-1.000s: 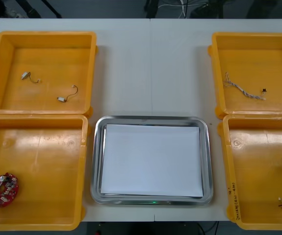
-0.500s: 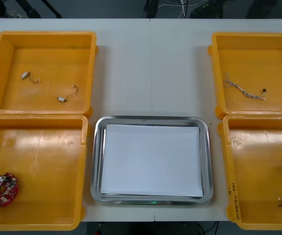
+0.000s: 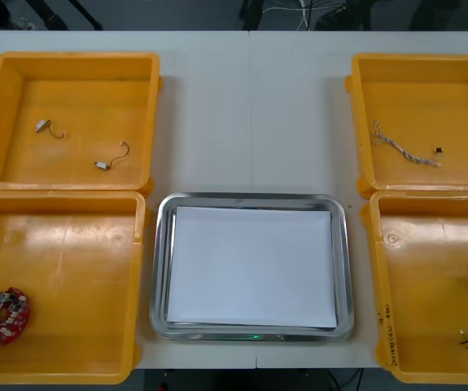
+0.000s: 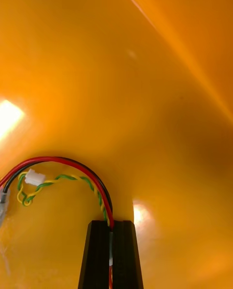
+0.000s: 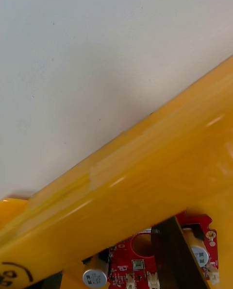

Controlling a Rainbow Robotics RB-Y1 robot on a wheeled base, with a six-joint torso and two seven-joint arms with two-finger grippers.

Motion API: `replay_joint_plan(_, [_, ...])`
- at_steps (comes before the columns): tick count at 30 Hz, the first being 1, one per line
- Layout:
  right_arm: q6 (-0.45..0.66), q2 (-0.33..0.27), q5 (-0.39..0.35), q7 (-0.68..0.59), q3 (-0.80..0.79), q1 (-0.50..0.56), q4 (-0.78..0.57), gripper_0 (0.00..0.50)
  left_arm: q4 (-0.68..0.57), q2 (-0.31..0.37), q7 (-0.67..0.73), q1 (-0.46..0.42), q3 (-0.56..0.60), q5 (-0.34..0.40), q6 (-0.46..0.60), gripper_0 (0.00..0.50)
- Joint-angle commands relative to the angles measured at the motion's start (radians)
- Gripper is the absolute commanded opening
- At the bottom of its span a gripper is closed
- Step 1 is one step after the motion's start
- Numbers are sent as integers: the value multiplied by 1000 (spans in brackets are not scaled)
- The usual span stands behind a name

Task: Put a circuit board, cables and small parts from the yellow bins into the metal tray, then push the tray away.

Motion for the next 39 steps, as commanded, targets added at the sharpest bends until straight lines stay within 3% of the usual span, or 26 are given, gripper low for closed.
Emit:
replay_joint_plan(1, [123,4,-3,-23,-86,-9,-83,0,1,-10,-19,30,-24,-18,-15,500])
replay_joint_plan(23, [522,-91,28,-19,-234,-100,-377,0,15,-10,-19,32,-66,-36,-22,500])
replay_joint_plan(24, [535,-92,26,-19,-242,-106,-389,0,16,-10,-19,32,-67,-38,-22,412])
replay_joint_plan(25, [551,-97,22,-17,-247,-111,-403,0,16,-10,-20,32,-69,-39,-22,235])
replay_joint_plan(26, [557,-100,20,-16,-247,-115,-408,0,15,-11,-20,32,-69,-39,-22,153])
replay_joint_plan(27, [569,-106,17,-14,-247,-123,-417,0,15,-10,-23,32,-69,-41,-22,5])
replay_joint_plan(39, [588,-200,-69,12,-257,-203,-439,0,15,-10,-25,33,-69,-39,-22,1])
